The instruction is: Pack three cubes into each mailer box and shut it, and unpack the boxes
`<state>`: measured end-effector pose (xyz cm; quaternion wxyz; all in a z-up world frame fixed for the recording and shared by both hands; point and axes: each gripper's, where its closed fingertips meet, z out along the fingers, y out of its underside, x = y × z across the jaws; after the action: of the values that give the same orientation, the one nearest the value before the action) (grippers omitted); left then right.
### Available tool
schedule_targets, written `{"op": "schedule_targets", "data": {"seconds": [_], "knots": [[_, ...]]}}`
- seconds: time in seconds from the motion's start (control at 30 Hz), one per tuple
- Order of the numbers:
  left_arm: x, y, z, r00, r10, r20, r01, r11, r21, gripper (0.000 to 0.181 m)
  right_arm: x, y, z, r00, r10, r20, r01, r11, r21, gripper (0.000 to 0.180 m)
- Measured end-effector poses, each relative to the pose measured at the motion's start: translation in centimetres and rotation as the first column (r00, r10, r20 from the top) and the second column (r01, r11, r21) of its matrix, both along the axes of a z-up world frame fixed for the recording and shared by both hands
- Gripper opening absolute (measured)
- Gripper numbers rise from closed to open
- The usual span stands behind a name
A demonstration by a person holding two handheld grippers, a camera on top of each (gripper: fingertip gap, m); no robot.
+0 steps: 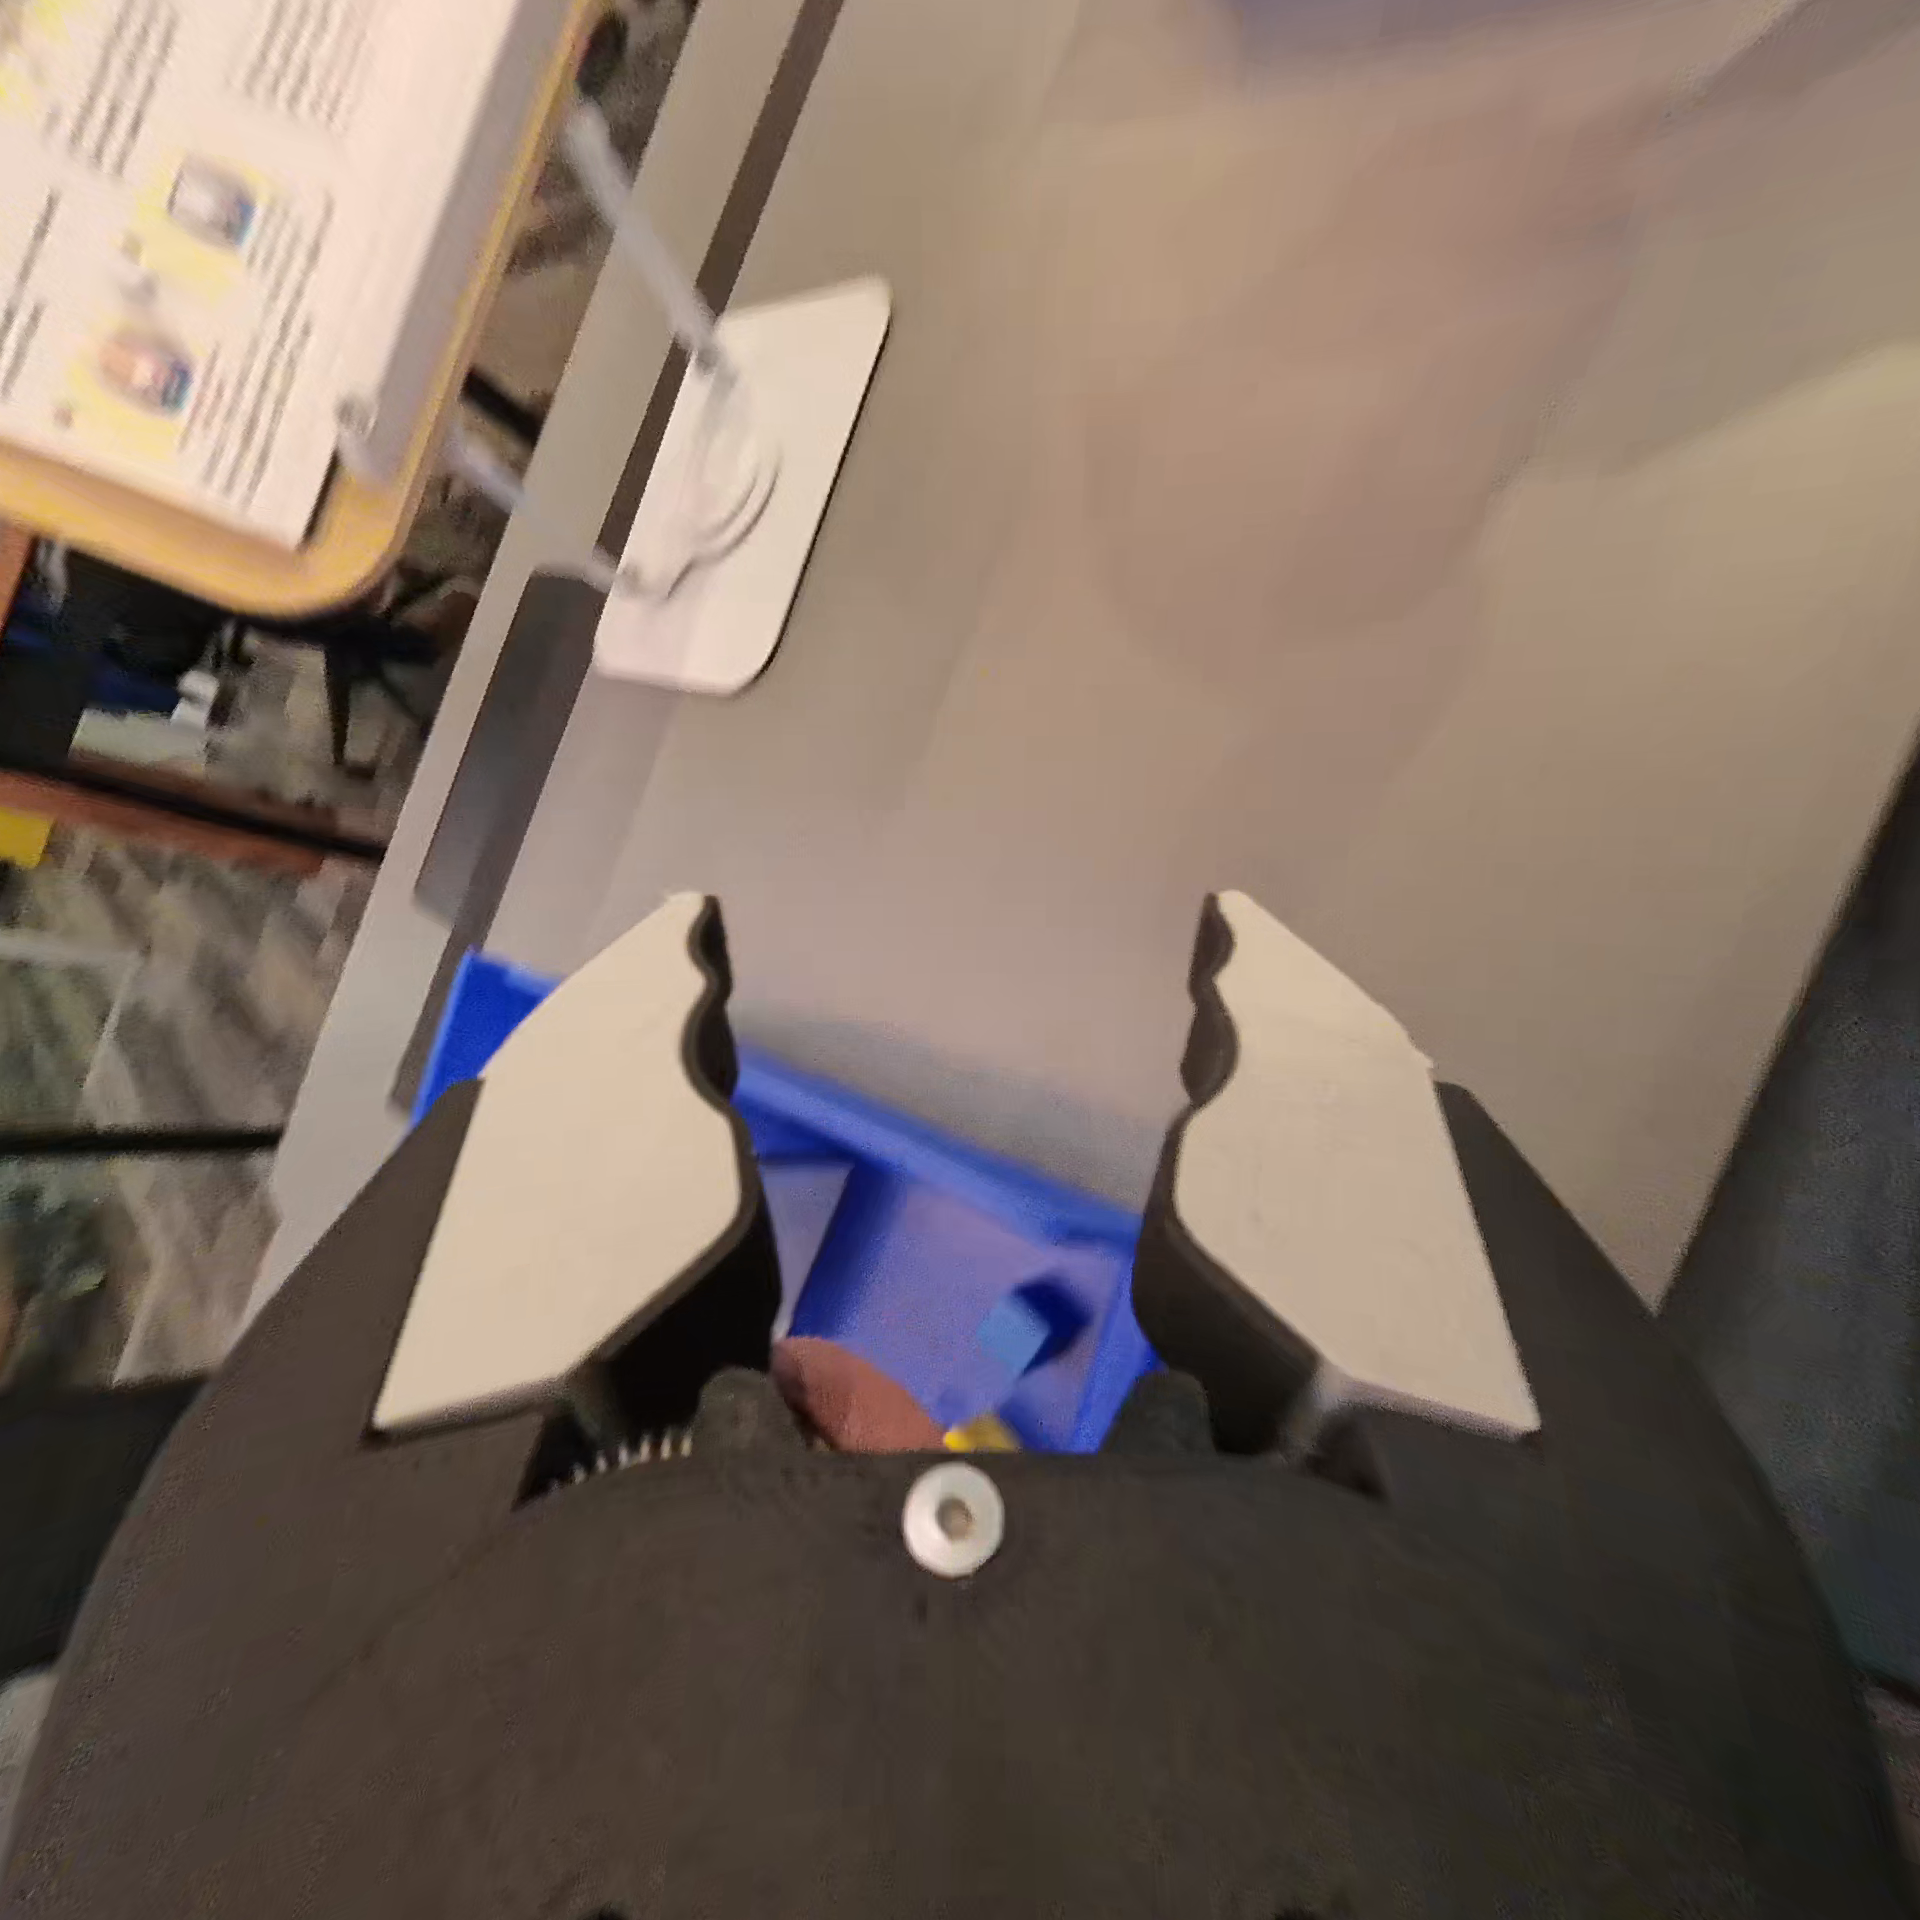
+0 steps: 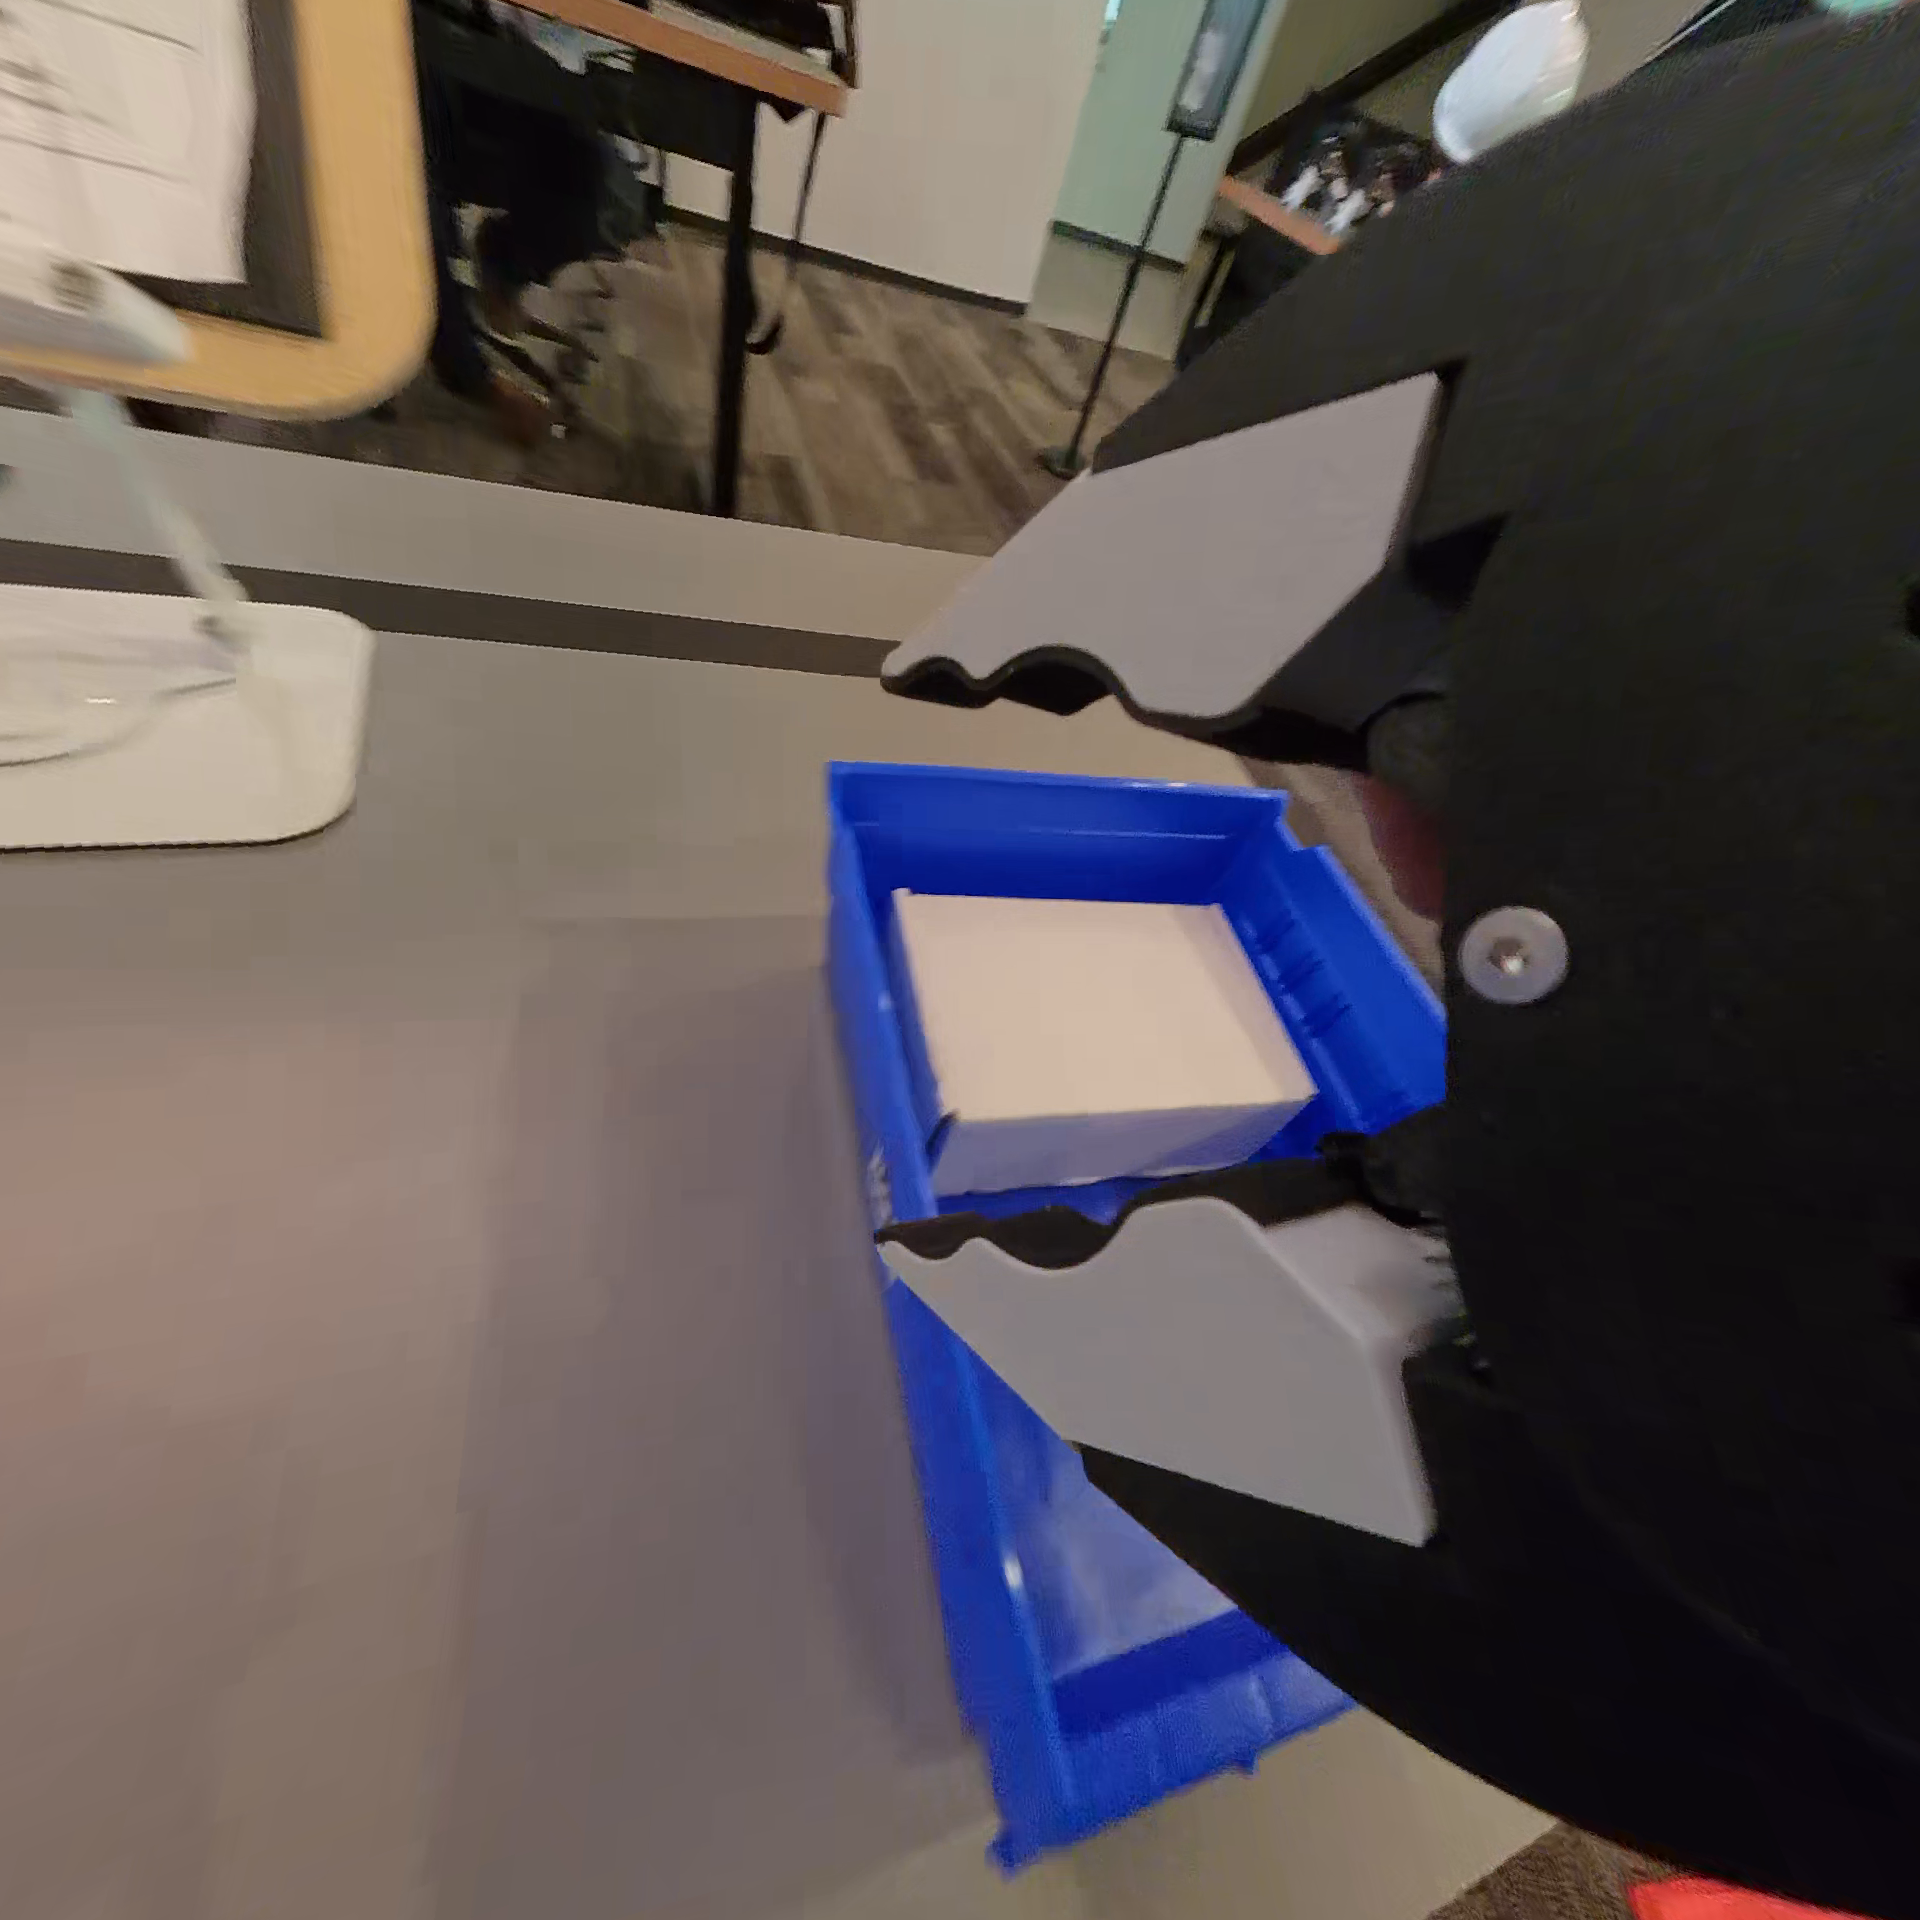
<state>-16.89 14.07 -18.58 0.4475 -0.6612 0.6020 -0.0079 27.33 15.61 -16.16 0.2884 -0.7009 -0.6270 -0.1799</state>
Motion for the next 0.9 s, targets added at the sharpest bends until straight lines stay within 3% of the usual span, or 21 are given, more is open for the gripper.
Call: {"op": "schedule_targets", "data": {"seconds": [0.13, 0.27, 0.57, 0.83, 0.9], "knots": [[-6.8, 4.8, -0.6, 0.972, 0.121, -0.203, -0.118, 0.993, 0.023, 0.108, -4.2, -2.2, 0.2, 0.995, 0.086, -0.055, -0.086, 0.996, 0.002, 0.095], [-11.4, 8.9, -2.0, 0.914, 0.139, -0.380, -0.146, 0.989, 0.009, 0.112, -7.3, -3.6, -0.8, 0.985, 0.143, -0.093, -0.145, 0.989, -0.021, 0.094], [-14.0, 15.9, -7.7, 0.839, -0.028, -0.543, -0.122, 0.964, -0.238, 0.126, -10.4, -5.1, -4.5, 0.976, 0.172, -0.137, -0.189, 0.975, -0.121, 0.093], [-15.3, 18.0, -12.8, 0.749, -0.147, -0.647, -0.158, 0.908, -0.389, 0.129, -11.0, -5.5, -5.8, 0.970, 0.169, -0.172, -0.198, 0.966, -0.167, 0.091], [-15.5, 18.2, -13.9, 0.727, -0.161, -0.668, -0.151, 0.911, -0.384, 0.138, -11.1, -5.5, -6.1, 0.969, 0.168, -0.181, -0.199, 0.965, -0.172, 0.091]]}}
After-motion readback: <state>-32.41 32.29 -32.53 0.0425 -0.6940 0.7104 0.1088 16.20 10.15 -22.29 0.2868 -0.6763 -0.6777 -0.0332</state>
